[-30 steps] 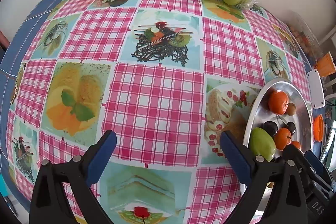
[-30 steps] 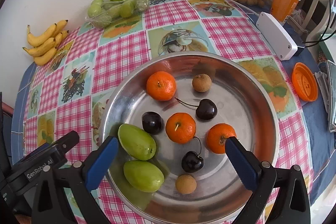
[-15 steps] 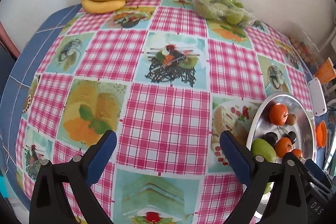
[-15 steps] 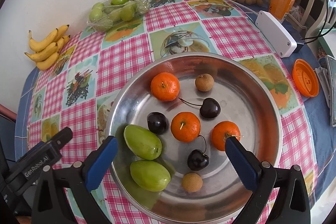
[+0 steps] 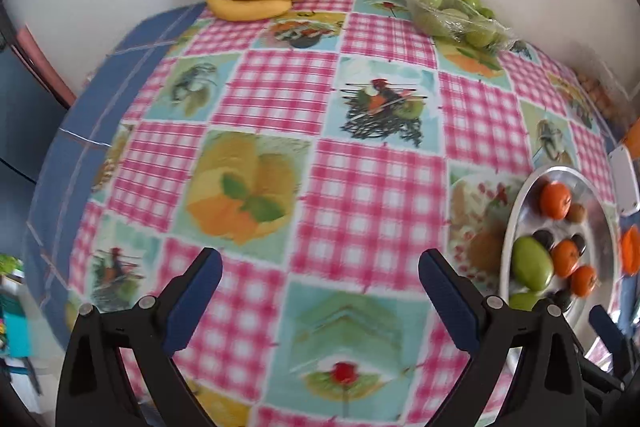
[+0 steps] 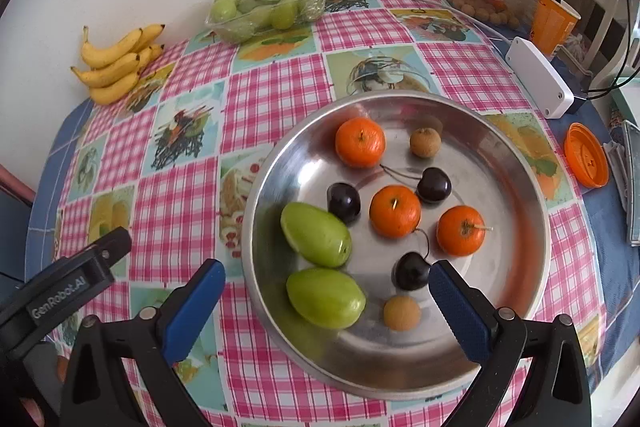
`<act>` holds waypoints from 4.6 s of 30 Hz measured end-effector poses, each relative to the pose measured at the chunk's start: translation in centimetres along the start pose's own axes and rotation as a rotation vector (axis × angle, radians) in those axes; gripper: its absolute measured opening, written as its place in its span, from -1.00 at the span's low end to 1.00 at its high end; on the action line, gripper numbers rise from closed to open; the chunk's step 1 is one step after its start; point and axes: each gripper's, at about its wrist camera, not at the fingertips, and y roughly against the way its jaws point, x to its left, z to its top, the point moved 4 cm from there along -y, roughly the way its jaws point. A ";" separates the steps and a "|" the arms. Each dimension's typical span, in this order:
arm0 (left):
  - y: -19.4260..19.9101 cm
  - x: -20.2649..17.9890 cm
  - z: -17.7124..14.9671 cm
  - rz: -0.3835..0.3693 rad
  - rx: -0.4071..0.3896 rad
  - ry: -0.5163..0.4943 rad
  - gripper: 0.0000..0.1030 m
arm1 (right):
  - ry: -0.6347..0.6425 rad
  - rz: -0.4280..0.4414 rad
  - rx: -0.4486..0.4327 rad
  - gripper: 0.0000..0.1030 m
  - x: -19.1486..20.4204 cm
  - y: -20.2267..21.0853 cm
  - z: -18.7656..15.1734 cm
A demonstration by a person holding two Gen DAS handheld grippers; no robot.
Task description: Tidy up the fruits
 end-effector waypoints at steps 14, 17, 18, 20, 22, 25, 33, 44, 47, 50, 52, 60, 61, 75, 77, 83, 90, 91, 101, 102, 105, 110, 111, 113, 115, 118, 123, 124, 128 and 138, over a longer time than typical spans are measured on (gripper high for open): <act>2.3 1.7 -4.1 -0.004 -0.039 -0.079 0.91 | 0.083 0.002 0.000 1.00 1.2 1.5 -3.6; 2.4 2.2 -4.5 -0.006 -0.036 -0.073 0.92 | 0.084 -0.007 -0.027 1.00 1.0 2.3 -3.6; 2.4 2.4 -4.5 -0.010 -0.037 -0.066 0.91 | 0.084 -0.008 -0.033 1.00 1.0 2.6 -3.6; 2.6 2.7 -4.7 -0.019 -0.042 -0.057 0.91 | 0.083 -0.006 -0.040 1.00 0.9 3.0 -3.6; 2.9 2.9 -4.8 -0.029 -0.049 -0.049 0.91 | 0.084 -0.020 -0.056 1.00 0.8 3.5 -3.6; 3.2 3.2 -4.8 -0.030 -0.058 -0.039 0.91 | 0.085 -0.034 -0.070 1.00 0.7 4.2 -3.7; 3.4 3.1 -4.9 -0.041 -0.065 -0.052 0.91 | 0.067 -0.046 -0.064 1.00 0.3 4.2 -3.6; 3.1 2.8 -4.9 -0.053 -0.046 -0.069 0.92 | 0.056 -0.039 -0.033 1.00 0.0 3.3 -3.7; 3.0 2.8 -4.9 -0.053 -0.045 -0.067 0.91 | 0.054 -0.038 -0.027 1.00 0.0 3.2 -3.7; 3.0 2.8 -4.9 -0.054 -0.041 -0.068 0.91 | 0.054 -0.037 -0.023 1.00 0.1 3.0 -3.7; 2.9 2.8 -4.9 -0.055 -0.040 -0.068 0.91 | 0.054 -0.036 -0.019 1.00 0.0 2.9 -3.7; 2.8 3.0 -4.9 -0.055 -0.037 -0.064 0.92 | 0.060 -0.033 -0.013 1.00 0.3 2.7 -3.7; 2.8 3.0 -4.9 -0.055 -0.036 -0.063 0.91 | 0.060 -0.033 -0.012 1.00 0.3 2.7 -3.7; 2.8 3.0 -4.9 -0.054 -0.037 -0.064 0.91 | 0.061 -0.034 -0.006 1.00 0.4 2.6 -3.8; 2.8 3.0 -4.9 -0.054 -0.037 -0.063 0.91 | 0.061 -0.034 -0.006 1.00 0.4 2.6 -3.8; 2.8 3.0 -4.9 -0.055 -0.037 -0.064 0.91 | 0.060 -0.034 -0.005 1.00 0.5 2.6 -3.8; 2.8 3.1 -4.9 -0.055 -0.037 -0.065 0.92 | 0.060 -0.035 -0.005 1.00 0.5 2.5 -3.8; 2.8 3.1 -4.9 -0.054 -0.037 -0.065 0.91 | 0.060 -0.035 -0.005 1.00 0.5 2.5 -3.9; 2.8 3.1 -4.9 -0.055 -0.036 -0.066 0.91 | 0.060 -0.035 -0.004 1.00 0.5 2.5 -3.9; 2.8 3.1 -4.9 -0.054 -0.036 -0.066 0.91 | 0.060 -0.035 -0.004 1.00 0.5 2.5 -3.9; 2.8 3.1 -4.9 -0.055 -0.036 -0.066 0.91 | 0.060 -0.035 -0.004 1.00 0.5 2.5 -3.9; 2.8 3.1 -4.9 -0.055 -0.036 -0.067 0.91 | 0.060 -0.035 -0.003 1.00 0.5 2.5 -3.9; 2.8 3.0 -4.9 -0.055 -0.036 -0.067 0.91 | 0.060 -0.035 -0.003 1.00 0.5 2.5 -3.9; 2.8 3.1 -4.9 -0.055 -0.036 -0.067 0.91 | 0.060 -0.035 -0.003 1.00 0.5 2.5 -3.9; 2.8 3.1 -4.9 -0.054 -0.036 -0.065 0.92 | 0.059 -0.035 -0.003 1.00 0.5 2.5 -3.9; 2.8 3.1 -4.9 -0.055 -0.036 -0.067 0.91 | 0.060 -0.035 -0.003 1.00 0.5 2.5 -3.9; 2.8 3.1 -4.9 -0.054 -0.035 -0.066 0.91 | 0.059 -0.035 -0.002 1.00 0.5 2.5 -3.9; 2.8 3.0 -4.9 -0.054 -0.035 -0.065 0.91 | 0.059 -0.035 -0.002 1.00 0.5 2.5 -4.0; 2.8 3.1 -4.9 -0.051 -0.034 -0.063 0.92 | 0.059 -0.035 -0.002 1.00 0.5 2.4 -3.9; 2.7 3.1 -5.0 -0.035 -0.028 -0.059 0.91 | 0.057 -0.033 0.005 1.00 0.6 2.3 -4.4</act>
